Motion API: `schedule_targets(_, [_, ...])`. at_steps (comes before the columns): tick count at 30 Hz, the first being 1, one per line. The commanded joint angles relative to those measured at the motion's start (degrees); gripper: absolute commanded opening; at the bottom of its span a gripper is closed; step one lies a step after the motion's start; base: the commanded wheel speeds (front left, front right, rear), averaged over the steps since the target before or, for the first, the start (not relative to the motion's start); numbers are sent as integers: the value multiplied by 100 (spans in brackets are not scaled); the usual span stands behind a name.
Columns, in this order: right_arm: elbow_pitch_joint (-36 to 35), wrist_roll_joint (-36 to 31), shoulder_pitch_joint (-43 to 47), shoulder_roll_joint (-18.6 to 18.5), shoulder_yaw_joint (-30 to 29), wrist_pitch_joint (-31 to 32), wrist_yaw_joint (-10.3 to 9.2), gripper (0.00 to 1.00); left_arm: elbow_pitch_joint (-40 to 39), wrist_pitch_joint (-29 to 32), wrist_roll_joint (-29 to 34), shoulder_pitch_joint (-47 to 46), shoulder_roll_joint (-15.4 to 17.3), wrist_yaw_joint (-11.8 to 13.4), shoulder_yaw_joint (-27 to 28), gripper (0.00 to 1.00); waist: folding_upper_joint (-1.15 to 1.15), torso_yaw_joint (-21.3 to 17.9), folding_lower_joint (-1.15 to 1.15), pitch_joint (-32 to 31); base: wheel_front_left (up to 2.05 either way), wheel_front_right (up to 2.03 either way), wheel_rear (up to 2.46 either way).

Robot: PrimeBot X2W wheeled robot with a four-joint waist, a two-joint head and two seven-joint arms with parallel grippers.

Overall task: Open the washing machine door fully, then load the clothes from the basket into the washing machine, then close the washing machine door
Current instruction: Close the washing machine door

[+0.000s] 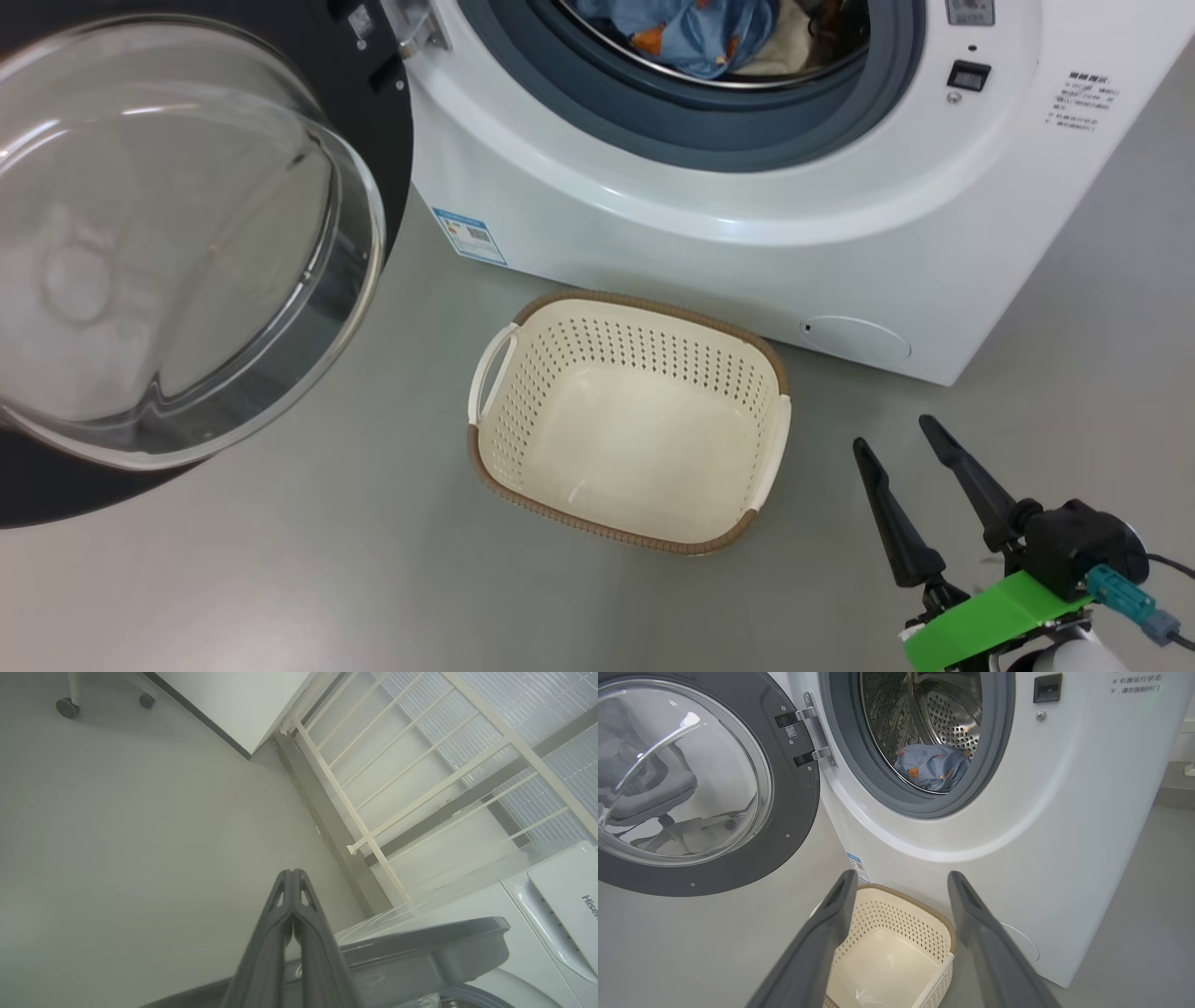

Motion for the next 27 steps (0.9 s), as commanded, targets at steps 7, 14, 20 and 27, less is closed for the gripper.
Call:
schedule_targets(7, [-163, -95, -227, -94, 151, -28, 8, 100, 226, 750, -197, -464, 437, -15, -88, 0, 0, -47, 0, 245, 0, 0, 0])
schedule_targets(14, [-162, -93, -251, -135, 173, -28, 8, 100, 341, 1106, -234, -422, 363, -13, -205, 0, 0, -85, 0, 294, 0, 0, 0])
schedule_targets(20, [-146, -92, -260, -133, 172, -28, 8, 100, 374, 1389, -300, -352, 301, -3, -251, 0, 0, -83, 0, 277, 0, 0, 0])
schedule_targets(27, [-124, -99, -290, -103, 168, -28, 8, 100, 240, 1842, -377, -260, 210, -7, -370, 0, 0, -69, 0, 224, 0, 0, 0])
